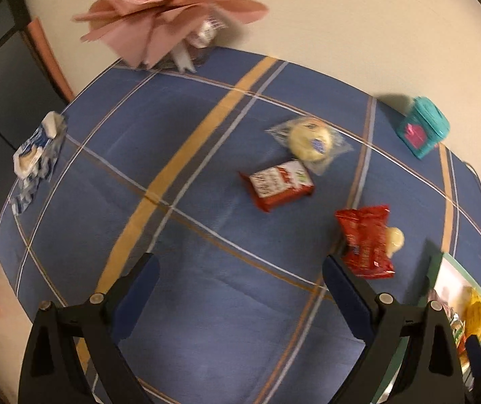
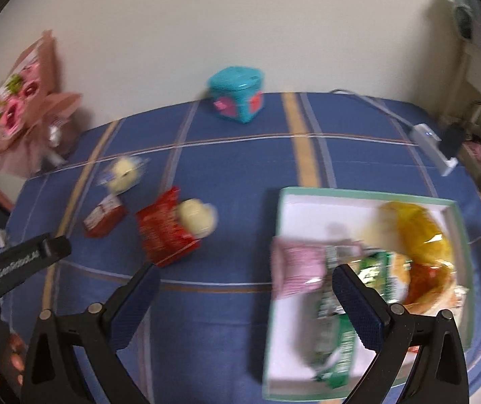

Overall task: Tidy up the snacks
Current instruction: 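Move right tool to red Rolls packet while left tool approaches milk biscuit box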

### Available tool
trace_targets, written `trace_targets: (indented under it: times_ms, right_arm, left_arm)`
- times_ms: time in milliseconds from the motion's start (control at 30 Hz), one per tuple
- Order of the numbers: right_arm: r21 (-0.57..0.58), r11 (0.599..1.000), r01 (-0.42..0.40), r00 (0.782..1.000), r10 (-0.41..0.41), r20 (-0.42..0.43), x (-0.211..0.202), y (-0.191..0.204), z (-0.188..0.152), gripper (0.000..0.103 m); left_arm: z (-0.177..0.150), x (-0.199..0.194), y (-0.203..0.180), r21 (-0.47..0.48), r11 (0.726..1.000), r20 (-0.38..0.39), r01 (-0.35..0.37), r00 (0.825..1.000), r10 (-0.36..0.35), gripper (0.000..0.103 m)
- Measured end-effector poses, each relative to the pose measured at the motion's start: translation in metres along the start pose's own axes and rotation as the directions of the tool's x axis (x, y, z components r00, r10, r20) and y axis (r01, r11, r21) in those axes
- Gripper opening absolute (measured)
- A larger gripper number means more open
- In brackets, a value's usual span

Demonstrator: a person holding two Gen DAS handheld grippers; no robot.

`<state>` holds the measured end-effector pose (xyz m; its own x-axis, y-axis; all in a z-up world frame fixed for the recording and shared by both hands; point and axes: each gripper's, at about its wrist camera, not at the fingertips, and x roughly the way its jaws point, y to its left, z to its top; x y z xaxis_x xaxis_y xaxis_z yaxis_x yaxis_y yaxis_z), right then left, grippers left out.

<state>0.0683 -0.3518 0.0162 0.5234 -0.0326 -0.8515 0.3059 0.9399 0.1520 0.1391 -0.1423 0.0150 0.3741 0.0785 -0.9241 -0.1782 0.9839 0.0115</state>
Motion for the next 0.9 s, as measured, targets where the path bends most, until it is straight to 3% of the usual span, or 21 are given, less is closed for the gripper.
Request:
trace_targets:
  times_ms: [367,600,900]
  right_arm:
    - [0.003,0.999,-0.043,0.999,0.043,-0.014,0.014,0.031,0.000,0.103]
    - [-0.011,0.999,-0.050,0.998,0.050,-0.033,0.032,0.042,0.002,0.103]
    - [0.017,0.995,-0.102,0.995,0.102,-0.015,0.044,0.035,0.022,0.103]
  left_arm:
    - [0.015,0.011,0.055,-0.128,0.992,-0.022,0.001,1.000,-0.003,0.097]
    - [0.024,0.022,0.046,-0.088,0.995,-0.036,0.038,0.999,-0.041,0.097]
    - [0.042,0.034,0.010,0.051,0.991,-0.015,0.126,0.992,-0.125,0.097]
